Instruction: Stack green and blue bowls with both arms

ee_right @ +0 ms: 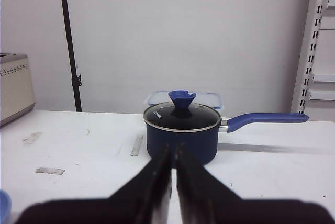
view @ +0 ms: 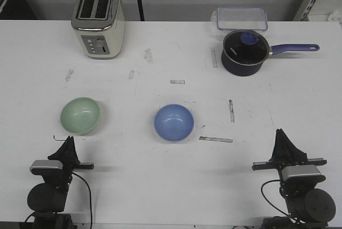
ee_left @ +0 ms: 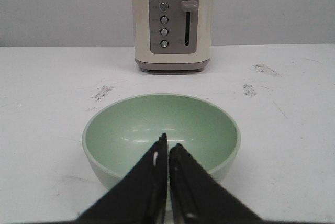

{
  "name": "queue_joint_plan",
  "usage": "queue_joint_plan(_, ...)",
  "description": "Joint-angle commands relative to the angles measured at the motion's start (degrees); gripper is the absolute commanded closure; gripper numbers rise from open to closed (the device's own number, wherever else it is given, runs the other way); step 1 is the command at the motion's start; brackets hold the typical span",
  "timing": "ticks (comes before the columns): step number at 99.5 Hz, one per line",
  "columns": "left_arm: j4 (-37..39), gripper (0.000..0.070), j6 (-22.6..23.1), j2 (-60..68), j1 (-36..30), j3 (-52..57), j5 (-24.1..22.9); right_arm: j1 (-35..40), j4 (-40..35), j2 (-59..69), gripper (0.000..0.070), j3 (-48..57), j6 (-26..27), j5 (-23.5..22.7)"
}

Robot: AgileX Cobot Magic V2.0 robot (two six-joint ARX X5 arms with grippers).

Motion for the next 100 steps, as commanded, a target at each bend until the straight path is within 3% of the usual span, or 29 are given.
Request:
queue_joint_plan(1,0.7,0.0699,2.6,-0.1,-0.1,-1.2,0.0,-0.1,0.7,-0.1,0.0691,0.0,-0.2,0.0)
queue_joint_plan(10,0.6,0.0699,7.4,-0.1,-0.1,-1.2,-0.3,-0.1,0.7,-0.1,0.0691,0.0,-0.2,0.0)
queue_joint_plan(48,0.7,0.0699,7.2,-0.1,-0.1,-1.2,-0.1,-0.1,0.7,-0.1,0.0691,0.0,-0.2,0.0)
queue_joint_plan(67,5.3,0.0699,-2.1,-0.1,-0.1,-1.2,-0.4,-0.1,0.7,-0.1,0.0691,0.0,-0.2,0.0)
queue_joint_plan(79,7.4,0.0699,-2.3,-0.1,-0.1,0.7,-1.0,-0.1,0.7,-0.1,0.0691,0.0,-0.2,0.0)
queue_joint_plan(100,2.0,0.0699,-2.3,2.4,-0.1,8.5,-4.0,-0.1,0.7,-0.1,0.0691,0.0,-0.2,0.0)
